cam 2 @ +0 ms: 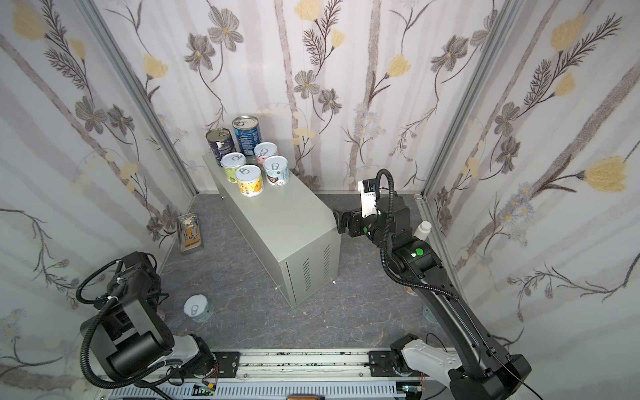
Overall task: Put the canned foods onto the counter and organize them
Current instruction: 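Close the left gripper around the pink-labelled floor can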
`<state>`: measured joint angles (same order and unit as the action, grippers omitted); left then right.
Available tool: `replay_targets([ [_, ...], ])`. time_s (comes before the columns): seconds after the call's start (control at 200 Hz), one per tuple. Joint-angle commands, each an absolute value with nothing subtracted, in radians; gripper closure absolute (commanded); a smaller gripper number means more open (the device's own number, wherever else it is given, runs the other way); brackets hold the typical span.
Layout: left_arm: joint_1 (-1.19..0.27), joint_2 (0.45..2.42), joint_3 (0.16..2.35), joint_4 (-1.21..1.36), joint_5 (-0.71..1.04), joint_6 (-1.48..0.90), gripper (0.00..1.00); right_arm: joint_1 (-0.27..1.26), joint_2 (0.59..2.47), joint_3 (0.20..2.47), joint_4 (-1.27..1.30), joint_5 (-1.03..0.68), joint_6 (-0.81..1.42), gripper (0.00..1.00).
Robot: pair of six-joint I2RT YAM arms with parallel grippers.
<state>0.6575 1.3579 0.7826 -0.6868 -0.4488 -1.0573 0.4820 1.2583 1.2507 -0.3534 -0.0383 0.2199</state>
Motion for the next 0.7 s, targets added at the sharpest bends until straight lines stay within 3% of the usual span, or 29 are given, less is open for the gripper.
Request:
replay_targets([
  [0.0, 0.662, 1.367, 0.776, -0.685, -0.458, -1.065, 0.0, 0.482, 1.265, 1.256, -0.321, -0.046, 0.224, 0.01],
  [0.4, 0.693, 1.461, 0.782, -0.665, -0.426, -1.042, 0.01, 0.482, 1.261, 1.261, -0.325, -0.048, 0.225, 0.0],
  [0.694, 0.714, 1.55, 0.779, -0.624, -0.361, -1.008, 0.1, 0.482, 1.243, 1.257, -0.328, -0.042, 0.225, 0.0],
])
